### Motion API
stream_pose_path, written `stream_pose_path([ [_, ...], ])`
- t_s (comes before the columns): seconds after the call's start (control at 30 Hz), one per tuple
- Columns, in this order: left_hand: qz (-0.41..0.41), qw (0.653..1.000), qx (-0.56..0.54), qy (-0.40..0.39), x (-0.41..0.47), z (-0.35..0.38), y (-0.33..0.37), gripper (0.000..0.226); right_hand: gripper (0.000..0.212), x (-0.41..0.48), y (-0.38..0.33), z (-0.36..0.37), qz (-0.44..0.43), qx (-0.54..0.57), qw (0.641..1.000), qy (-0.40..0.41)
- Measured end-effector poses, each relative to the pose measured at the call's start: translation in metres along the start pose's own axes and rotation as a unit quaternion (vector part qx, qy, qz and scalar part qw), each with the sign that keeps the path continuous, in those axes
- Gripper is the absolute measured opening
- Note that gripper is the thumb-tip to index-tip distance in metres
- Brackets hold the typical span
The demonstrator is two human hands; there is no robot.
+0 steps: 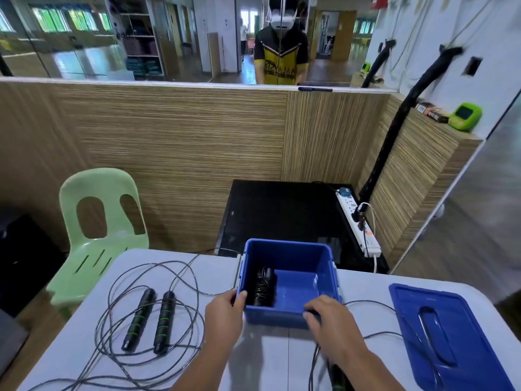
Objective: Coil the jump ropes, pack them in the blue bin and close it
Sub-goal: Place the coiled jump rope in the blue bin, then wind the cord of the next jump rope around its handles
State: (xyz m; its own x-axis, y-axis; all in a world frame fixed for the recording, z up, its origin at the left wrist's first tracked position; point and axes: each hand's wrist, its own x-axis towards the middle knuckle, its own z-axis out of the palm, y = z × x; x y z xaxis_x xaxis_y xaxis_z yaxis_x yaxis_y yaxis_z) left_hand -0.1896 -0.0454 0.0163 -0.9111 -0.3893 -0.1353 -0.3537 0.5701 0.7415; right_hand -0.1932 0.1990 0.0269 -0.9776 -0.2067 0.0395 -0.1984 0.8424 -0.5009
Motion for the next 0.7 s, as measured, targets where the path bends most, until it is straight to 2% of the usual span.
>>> stream_pose_path([
  [0.1, 0.005, 1.000, -0.010, -0.007, -0.007, -0.004, 0.002, 0.037, 0.016, 0.000, -0.003, -0.004, 0.010, 0.016, 1.000, 0.008],
  [0.2, -0.008, 0.999, -0.035, -0.002, -0.014, -0.004, 0.002, 0.022, 0.020, -0.003, -0.006, -0.010, 0.014, 0.035, 0.999, 0.018],
  [0.23, -0.017, 0.999, -0.037, 0.006, -0.019, -0.005, 0.003, 0.024, 0.020, -0.004, -0.005, -0.012, 0.013, 0.040, 0.999, 0.023],
  [0.3, -0.031, 0.998, -0.046, 0.023, -0.028, -0.005, 0.002, 0.044, 0.017, -0.010, -0.004, -0.017, 0.004, 0.041, 0.998, 0.036],
  [0.37, -0.033, 0.996, -0.072, 0.038, -0.042, -0.006, 0.003, 0.053, 0.017, -0.021, 0.001, -0.023, 0.007, 0.051, 0.998, 0.047],
  [0.5, 0.038, 0.996, -0.034, 0.072, -0.081, -0.001, 0.014, 0.047, 0.013, -0.052, 0.016, -0.032, 0.008, 0.053, 0.997, 0.063],
  [0.6, 0.089, 0.995, 0.011, 0.052, -0.110, 0.011, 0.025, 0.041, 0.008, -0.078, 0.029, -0.036, 0.035, 0.066, 0.996, 0.054],
  [0.7, 0.132, 0.991, 0.005, 0.019, -0.136, 0.030, 0.033, 0.036, 0.010, -0.099, 0.045, -0.035, 0.067, 0.073, 0.994, 0.040],
])
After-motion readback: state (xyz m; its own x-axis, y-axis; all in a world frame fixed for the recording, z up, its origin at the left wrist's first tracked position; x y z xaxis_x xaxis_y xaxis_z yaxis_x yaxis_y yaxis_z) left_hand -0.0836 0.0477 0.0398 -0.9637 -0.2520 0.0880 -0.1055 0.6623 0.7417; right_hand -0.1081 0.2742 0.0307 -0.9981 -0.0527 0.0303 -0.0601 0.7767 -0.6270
